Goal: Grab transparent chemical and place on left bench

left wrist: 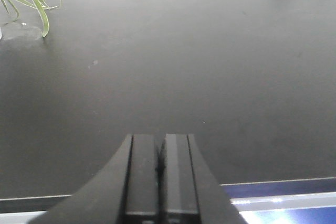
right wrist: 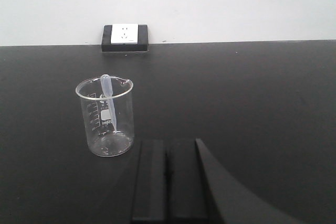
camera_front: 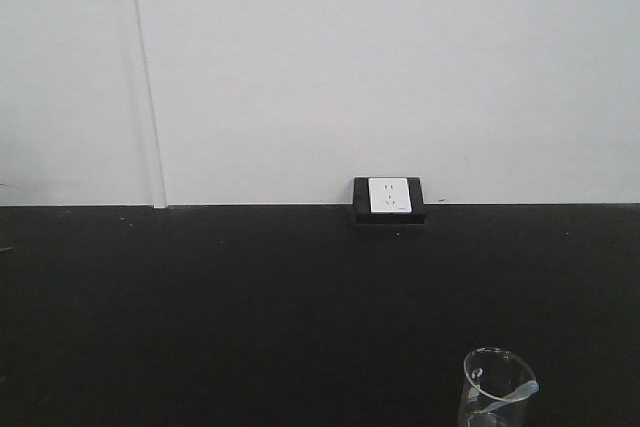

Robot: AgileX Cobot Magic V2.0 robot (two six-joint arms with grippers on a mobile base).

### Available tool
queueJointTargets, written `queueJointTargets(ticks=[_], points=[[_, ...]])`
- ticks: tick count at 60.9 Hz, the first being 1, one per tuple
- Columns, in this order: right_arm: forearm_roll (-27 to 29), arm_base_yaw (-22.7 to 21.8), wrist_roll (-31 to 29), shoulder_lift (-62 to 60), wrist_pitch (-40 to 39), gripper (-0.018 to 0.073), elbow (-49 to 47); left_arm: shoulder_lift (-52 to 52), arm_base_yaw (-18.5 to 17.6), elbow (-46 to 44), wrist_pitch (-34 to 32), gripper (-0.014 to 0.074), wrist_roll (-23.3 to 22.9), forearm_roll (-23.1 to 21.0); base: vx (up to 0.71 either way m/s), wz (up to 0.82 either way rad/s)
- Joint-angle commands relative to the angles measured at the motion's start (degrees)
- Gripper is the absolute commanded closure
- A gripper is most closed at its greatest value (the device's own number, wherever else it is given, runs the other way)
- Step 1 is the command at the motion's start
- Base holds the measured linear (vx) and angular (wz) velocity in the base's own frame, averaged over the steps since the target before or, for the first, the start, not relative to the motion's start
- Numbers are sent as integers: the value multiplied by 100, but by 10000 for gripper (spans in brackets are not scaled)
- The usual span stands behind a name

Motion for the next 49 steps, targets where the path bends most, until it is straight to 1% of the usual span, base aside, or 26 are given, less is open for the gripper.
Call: queueJointTargets(ticks=[1,49], points=[[-36,-22,-54,-28,-467,566,32,-110,-10,93,-449,600,-45,-4,0,0],[-22,-22,-50,-28,-544,566,32,-110,-10,93,-449,600,-45,-4,0,0]])
